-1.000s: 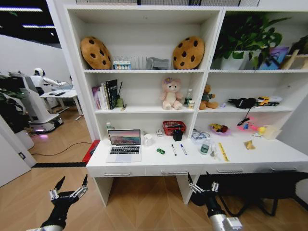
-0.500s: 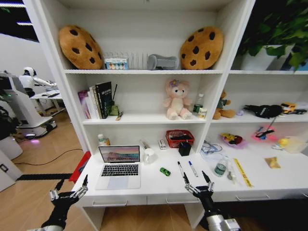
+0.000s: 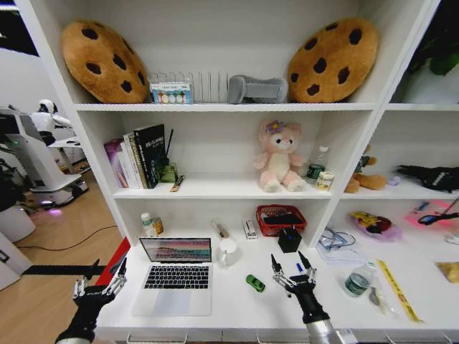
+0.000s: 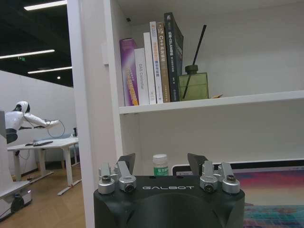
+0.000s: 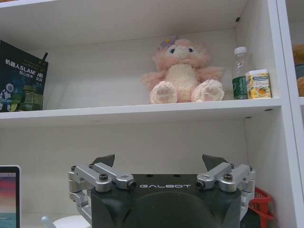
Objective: Organize the objects on the table.
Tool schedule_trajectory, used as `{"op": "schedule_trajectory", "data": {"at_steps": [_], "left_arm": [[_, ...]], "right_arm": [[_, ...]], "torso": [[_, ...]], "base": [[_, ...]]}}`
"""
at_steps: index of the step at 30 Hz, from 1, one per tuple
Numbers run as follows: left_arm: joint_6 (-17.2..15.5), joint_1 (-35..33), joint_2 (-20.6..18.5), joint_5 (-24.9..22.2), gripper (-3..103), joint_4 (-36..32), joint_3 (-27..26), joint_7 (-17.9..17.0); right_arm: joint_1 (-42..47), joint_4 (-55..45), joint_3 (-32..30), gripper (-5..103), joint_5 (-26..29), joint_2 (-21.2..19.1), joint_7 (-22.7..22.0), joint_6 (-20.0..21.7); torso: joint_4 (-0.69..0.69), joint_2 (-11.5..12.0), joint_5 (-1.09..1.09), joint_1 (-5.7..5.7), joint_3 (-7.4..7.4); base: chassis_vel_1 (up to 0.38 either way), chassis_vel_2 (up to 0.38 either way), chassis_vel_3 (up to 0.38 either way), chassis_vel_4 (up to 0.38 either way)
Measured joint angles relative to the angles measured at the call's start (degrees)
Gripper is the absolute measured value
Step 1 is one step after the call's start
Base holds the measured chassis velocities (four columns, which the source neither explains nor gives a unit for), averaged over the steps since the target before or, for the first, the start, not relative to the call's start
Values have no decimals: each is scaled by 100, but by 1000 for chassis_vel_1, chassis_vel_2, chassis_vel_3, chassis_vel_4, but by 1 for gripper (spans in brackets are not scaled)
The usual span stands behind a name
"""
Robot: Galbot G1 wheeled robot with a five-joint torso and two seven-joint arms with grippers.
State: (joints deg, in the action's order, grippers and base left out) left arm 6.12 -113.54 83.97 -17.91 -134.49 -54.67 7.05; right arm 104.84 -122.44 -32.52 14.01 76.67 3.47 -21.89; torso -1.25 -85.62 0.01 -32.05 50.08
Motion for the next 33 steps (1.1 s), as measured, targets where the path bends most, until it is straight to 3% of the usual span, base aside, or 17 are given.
{"op": "schedule_trajectory", "data": {"at_steps": [2,6,8,10,11,14,16,26,30,33], "left_arm": [[-2,16,-67,-71,54,-24,14,30],[-5,21,-125,-110,48,-25,9,60],[-5,23,-194,-163,31,-20,-28,100],[-4,23,-200,-168,31,-17,-31,105],[-2,23,-220,-186,21,-1,-39,112],[-1,23,-235,-189,21,11,-39,114],[1,27,-284,-198,5,76,-36,115],[-45,98,-601,-457,0,217,-174,84],[-118,130,-820,-637,0,266,-342,60],[-223,201,-1202,-808,0,421,-536,-30]], "right_arm": [[2,6,-24,100,-4,1,-2,0],[3,21,-49,100,-10,3,-14,0],[5,60,-91,100,-14,13,-37,-2],[5,69,-98,100,-16,16,-42,-4],[6,96,-109,100,-25,23,-92,-5],[6,110,-111,100,-37,27,-145,-5],[-5,151,-121,100,-47,26,-223,1],[-80,220,-97,100,-26,-56,-288,70],[-117,252,-32,100,-27,-120,-321,93],[-169,256,87,100,-24,-237,-319,128]], "torso": [[1,-1,-3,0,0],[2,0,-1,-1,0],[2,2,-2,-7,2],[2,2,-2,-8,2],[2,2,-1,-8,2],[2,3,-2,-8,2],[2,3,-2,-8,2],[3,3,-2,-8,2],[1,3,-1,-7,2],[4,3,-2,-7,2]], "base": [[29,-51,-53,25],[0,0,0,0],[0,0,0,0],[0,0,0,0],[0,0,0,0],[0,0,0,0],[0,0,0,0],[0,0,0,0],[0,0,0,0],[0,0,0,0]]}}
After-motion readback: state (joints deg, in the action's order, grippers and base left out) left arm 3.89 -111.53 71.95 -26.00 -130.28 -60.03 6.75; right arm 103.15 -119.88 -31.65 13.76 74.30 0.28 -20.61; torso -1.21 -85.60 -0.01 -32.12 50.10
